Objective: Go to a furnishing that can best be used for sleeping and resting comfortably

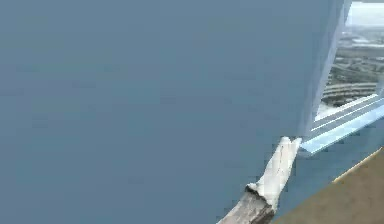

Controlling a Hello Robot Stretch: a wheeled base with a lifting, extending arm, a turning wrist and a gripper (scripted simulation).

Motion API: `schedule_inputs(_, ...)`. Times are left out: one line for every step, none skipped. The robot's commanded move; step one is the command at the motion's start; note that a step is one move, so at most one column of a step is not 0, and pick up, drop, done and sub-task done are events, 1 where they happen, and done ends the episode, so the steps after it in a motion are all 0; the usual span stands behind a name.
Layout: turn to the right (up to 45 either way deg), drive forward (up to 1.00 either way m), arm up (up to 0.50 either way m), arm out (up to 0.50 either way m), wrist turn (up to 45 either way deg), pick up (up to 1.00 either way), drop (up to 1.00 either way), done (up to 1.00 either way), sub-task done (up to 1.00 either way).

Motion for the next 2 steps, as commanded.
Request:
schedule_inputs(45.0,0.0,0.0,0.0,0.0,0.0,0.0,0.0,0.0)
schedule_inputs(36.0,0.0,0.0,0.0,0.0,0.0,0.0,0.0,0.0)
